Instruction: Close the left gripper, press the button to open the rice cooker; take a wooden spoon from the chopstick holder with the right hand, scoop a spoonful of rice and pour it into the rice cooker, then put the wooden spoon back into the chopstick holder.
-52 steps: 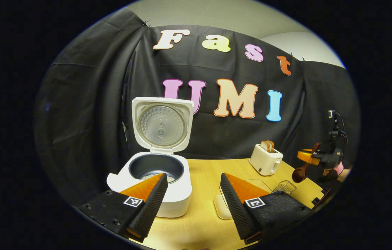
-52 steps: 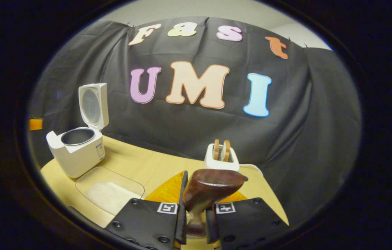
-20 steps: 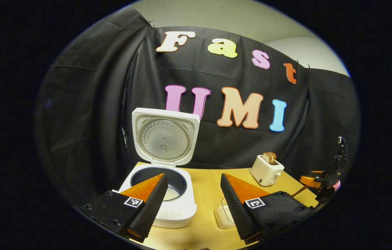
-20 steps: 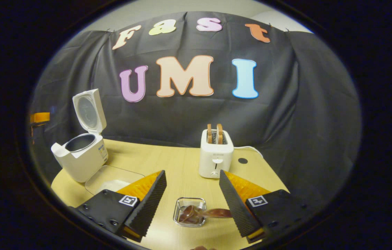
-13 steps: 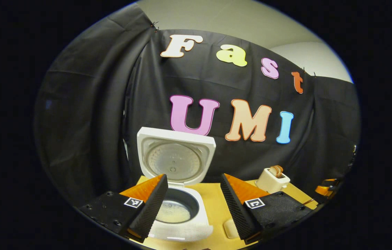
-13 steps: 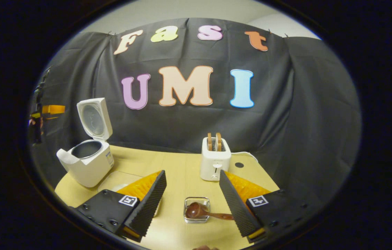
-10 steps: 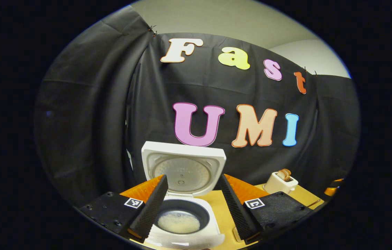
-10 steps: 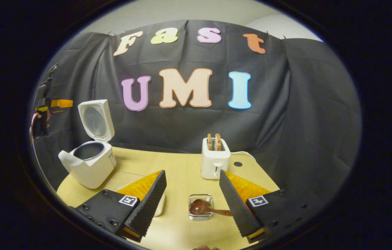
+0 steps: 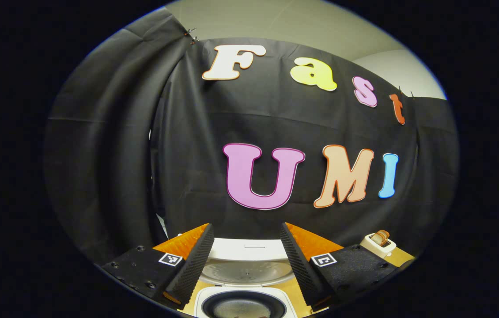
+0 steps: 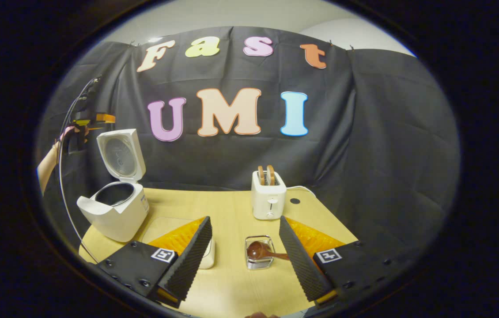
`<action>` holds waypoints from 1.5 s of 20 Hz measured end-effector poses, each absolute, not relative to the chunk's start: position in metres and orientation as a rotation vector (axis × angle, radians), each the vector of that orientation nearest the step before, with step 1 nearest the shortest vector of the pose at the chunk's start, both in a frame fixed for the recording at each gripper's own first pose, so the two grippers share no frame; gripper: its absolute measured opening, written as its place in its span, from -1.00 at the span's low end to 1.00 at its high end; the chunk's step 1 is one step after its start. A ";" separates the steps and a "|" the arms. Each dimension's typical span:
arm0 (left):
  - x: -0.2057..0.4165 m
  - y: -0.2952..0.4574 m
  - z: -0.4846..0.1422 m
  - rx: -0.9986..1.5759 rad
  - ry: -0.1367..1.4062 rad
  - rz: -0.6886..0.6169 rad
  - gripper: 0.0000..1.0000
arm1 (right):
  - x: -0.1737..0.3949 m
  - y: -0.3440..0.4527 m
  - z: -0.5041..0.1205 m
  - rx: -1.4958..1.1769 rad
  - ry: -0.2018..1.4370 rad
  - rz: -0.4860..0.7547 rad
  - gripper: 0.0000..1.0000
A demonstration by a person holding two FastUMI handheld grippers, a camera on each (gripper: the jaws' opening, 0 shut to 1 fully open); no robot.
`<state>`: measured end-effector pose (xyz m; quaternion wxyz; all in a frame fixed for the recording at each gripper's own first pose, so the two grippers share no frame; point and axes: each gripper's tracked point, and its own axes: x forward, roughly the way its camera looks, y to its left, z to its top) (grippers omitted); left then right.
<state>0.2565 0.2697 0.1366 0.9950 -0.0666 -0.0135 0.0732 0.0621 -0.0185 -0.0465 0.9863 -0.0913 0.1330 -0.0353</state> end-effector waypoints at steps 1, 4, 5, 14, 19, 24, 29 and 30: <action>0.269 0.273 0.134 -0.120 -0.020 0.155 0.79 | 0.060 -0.021 -0.048 -0.184 0.273 -0.086 1.00; 0.298 0.280 0.123 -0.067 0.014 0.170 0.78 | 0.051 -0.029 -0.053 -0.180 0.292 -0.130 0.87; 0.305 0.280 0.118 -0.064 0.032 0.169 0.79 | 0.048 -0.031 -0.055 -0.182 0.297 -0.140 0.87; 0.310 0.282 0.105 -0.030 0.050 0.207 0.76 | 0.042 -0.034 -0.061 -0.172 0.319 -0.158 0.98; 0.279 0.273 0.098 -0.027 0.026 0.209 0.77 | 0.054 -0.017 -0.054 -0.193 0.291 -0.104 1.00; 0.229 0.259 0.076 -0.032 0.026 0.207 0.77 | 0.067 0.004 -0.045 -0.202 0.254 -0.037 1.00; 0.175 0.244 0.029 -0.030 0.040 0.208 0.78 | 0.075 0.016 -0.047 -0.201 0.235 0.009 1.00; 0.167 0.242 0.019 -0.029 0.040 0.208 0.78 | 0.076 0.018 -0.046 -0.203 0.234 0.014 0.98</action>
